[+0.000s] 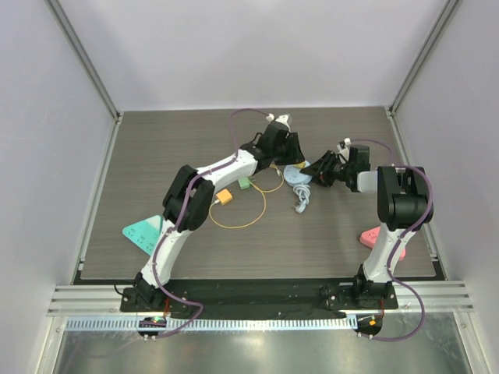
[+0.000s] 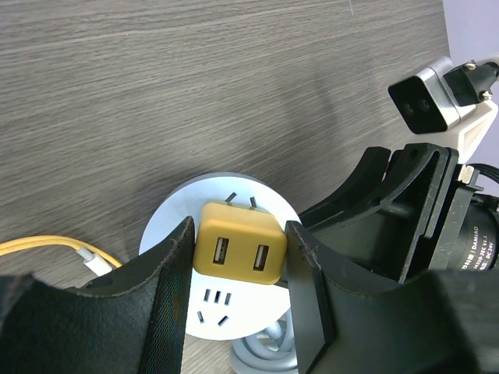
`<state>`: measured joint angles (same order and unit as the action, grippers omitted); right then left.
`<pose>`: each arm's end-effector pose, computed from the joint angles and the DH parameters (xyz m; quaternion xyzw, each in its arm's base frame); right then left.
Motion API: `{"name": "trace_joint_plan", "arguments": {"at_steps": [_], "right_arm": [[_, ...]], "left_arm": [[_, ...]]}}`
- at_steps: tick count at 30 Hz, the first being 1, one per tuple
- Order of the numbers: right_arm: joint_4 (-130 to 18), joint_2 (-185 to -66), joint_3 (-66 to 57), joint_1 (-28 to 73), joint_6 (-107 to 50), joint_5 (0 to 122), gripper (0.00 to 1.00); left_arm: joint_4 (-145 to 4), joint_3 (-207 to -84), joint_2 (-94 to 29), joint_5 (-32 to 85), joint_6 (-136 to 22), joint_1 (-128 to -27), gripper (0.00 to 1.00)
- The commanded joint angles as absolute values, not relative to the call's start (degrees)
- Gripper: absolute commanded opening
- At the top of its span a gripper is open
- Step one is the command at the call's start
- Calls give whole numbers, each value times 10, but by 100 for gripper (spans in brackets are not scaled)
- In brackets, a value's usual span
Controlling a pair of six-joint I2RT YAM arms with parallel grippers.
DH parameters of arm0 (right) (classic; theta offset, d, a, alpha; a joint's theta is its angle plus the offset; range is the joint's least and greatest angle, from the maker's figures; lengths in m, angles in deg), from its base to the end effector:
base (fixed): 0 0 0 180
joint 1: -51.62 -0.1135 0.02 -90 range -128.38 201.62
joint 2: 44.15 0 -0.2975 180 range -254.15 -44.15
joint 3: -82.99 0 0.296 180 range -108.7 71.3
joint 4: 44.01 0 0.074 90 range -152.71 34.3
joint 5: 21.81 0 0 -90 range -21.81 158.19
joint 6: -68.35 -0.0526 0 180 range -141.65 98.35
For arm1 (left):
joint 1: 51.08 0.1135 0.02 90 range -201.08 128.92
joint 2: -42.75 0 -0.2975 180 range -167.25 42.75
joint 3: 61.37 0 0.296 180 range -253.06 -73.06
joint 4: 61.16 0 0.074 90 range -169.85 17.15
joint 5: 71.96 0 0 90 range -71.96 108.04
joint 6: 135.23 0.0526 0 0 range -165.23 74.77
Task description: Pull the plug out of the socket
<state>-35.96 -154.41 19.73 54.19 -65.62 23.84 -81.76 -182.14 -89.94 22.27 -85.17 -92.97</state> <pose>0.4129 0.0183 0.1059 0.1807 0.8319 0.4597 0.2529 0.4574 -0.4155 0.2031 0.0327 0.8758 -0.3392 0.3419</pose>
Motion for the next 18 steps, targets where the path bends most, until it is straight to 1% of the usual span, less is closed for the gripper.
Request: {"name": "trace_joint_plan", "arguments": {"at_steps": [1,8,12,16,18], "right_arm": [[-396,-1559,188,550,-646,322,1],[-399,-1560,187,550,-645,324,1],[-401,-1561,186,550,-644,325,1],[-407,-1562,181,550,-642,327,1],[-407,-1562,183,550,-642,329,1]], "left_arm": [[-823,-1835,-839,217,-858,-927,0],[-819,-1831,-831,211,-852,-928,0],[-840,-1853,-828,185,-801,-948,0],[-845,-1856,-822,187,-799,-954,0],[-838,-1858,-822,212,-823,-947,0]]}}
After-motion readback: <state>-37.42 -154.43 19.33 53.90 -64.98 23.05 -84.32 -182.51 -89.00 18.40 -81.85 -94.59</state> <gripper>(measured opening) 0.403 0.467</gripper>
